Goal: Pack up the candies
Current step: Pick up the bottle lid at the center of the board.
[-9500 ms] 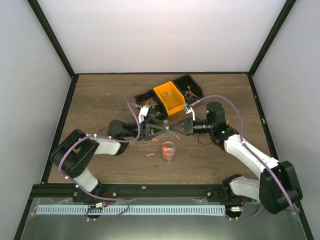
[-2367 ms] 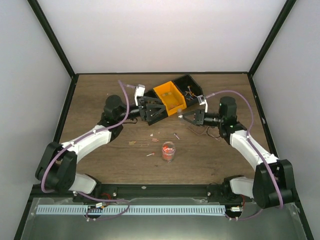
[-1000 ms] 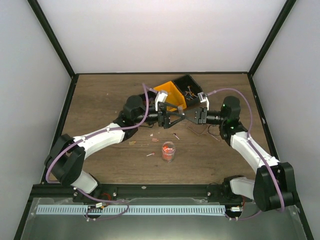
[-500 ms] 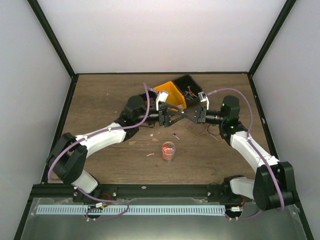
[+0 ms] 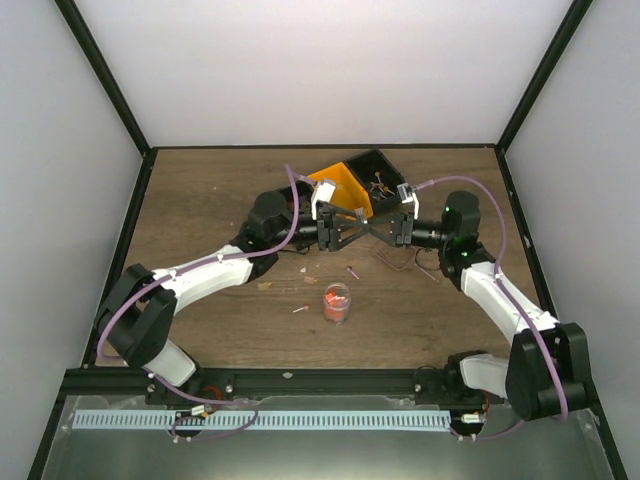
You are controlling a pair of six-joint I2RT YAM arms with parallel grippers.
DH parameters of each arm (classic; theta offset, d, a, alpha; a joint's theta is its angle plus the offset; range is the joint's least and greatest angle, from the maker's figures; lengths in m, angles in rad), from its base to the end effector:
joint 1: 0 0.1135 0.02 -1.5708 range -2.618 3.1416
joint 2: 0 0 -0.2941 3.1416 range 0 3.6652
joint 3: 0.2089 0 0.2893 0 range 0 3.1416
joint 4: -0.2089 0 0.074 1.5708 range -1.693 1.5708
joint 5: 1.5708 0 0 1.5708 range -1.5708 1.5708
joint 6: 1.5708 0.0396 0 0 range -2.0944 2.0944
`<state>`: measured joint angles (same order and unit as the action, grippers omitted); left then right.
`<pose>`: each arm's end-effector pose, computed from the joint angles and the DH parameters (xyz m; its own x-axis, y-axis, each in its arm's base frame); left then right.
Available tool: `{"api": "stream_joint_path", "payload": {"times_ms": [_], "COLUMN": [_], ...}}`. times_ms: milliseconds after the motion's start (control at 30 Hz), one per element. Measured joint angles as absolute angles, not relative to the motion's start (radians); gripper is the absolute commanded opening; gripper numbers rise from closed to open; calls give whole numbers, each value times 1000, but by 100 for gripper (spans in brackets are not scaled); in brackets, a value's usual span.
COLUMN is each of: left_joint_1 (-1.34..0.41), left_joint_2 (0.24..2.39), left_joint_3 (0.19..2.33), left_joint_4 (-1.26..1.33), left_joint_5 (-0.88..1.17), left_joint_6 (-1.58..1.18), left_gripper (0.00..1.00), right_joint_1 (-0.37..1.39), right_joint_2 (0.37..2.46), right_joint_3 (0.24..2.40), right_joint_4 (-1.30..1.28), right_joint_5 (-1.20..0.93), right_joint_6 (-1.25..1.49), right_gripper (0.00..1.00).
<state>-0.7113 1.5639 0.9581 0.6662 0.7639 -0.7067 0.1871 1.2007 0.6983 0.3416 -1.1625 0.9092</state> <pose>0.2754 -0.2735 0.3020 -0.6110 -0.0925 -0.7862 0.7860 0.0476 -0.6164 0.2675 0.0876 0.2896 -0.8573 0.1566 -0.4905 -0.4681 0.1596 0.8691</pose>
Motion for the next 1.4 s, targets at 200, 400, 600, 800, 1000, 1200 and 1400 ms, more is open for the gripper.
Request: {"api": "stream_joint_path", "payload": {"times_ms": [200, 400, 600, 800, 1000, 1200, 1400], "left_joint_1": [-709, -707, -706, -706, -704, -701, -700], "left_joint_2": [1568, 1568, 1576, 1576, 1576, 1578, 1586], "left_joint_3": [958, 958, 958, 958, 958, 958, 960], "left_joint_4": [669, 670, 699, 712, 708, 707, 710], "left_joint_5": [766, 772, 791, 794, 795, 795, 794], "left_joint_6": [-707, -707, -723, -728, -725, -725, -724], "left_gripper": [56, 75, 87, 86, 80, 76, 73], "right_joint_1": [187, 186, 186, 186, 185, 185, 184], "right_joint_2": [1206, 1213, 1222, 1234, 1240, 1244, 1245], "right_joint_3": [698, 698, 698, 698, 698, 698, 698], "right_joint_4": [345, 354, 378, 406, 419, 433, 429], "right_joint_5": [-1163, -1170, -1176, -1182, -1189, -1196, -1197], "right_joint_6": [912, 919, 941, 963, 974, 982, 980], "right_gripper": [4, 1, 1, 1, 1, 1, 1]}}
